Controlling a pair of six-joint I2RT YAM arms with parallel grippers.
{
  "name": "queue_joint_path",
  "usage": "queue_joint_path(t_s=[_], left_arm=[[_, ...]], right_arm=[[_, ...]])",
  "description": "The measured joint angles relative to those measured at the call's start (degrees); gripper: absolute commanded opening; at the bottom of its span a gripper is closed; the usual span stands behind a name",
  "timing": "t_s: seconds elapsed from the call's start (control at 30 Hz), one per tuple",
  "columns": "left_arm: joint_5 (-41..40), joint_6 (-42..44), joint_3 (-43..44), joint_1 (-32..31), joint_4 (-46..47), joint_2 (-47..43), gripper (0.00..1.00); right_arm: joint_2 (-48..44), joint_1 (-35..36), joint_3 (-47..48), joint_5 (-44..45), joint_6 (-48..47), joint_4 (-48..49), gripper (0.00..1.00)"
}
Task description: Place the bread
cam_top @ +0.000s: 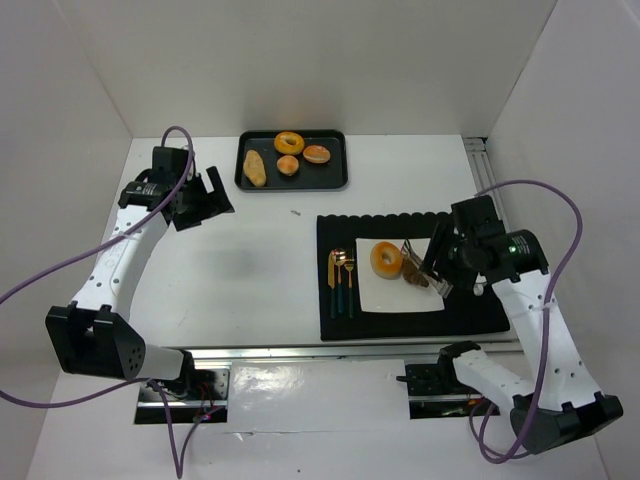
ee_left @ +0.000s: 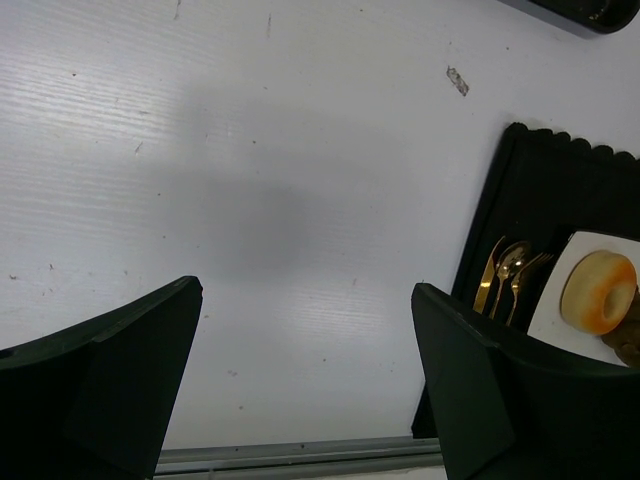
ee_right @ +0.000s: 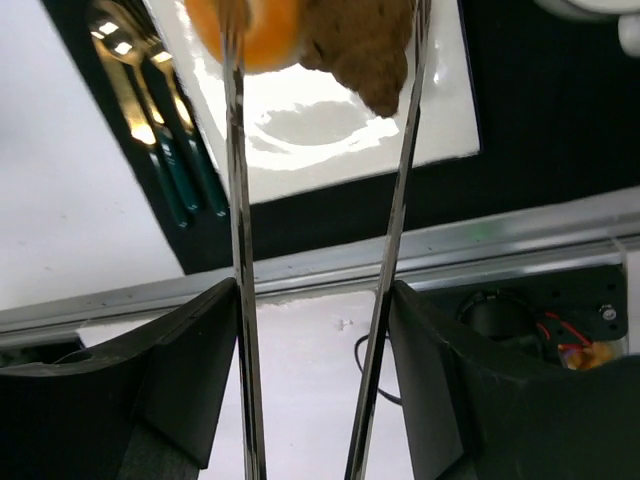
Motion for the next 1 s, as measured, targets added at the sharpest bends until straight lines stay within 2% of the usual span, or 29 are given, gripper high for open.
queue_joint_path(t_s=[0.17,0.27,0.47,0.67,0.93,1.0], left_arm=[[-0.35,0.00,0.00,0.00,0.11,-0.02,1.00],[-0.42,0.00,0.00,0.00,0.63,0.09,1.00],[-0.39,0.00,0.28,0.00,1.95,3.45,1.00],[-0.33,-0.04,1.57,0.00,1.92,7.02,1.00],[-0.52,-0.07,2.56,0.00,1.97,7.34,1.00],[-0.63,-0.15,2.58,0.00,1.97,7.61,1.00]], right_arm=[[4.13,0.00,8.94,0.70,-1.46,0.20,0.66],[7.48,0.00,12.09,2.05,-2.82,4.17,0.66],[20.46,0.00,13.73,4.20,-5.79,22.71,0.65],[41.92,-0.02,15.63,9.42,-8.61,40.98,0.65],[55.60,-0.15,18.10,15.47,-10.45,54.47,0.65],[58.66,-0.26,20.13,16.52,-10.47,57.00,0.68]])
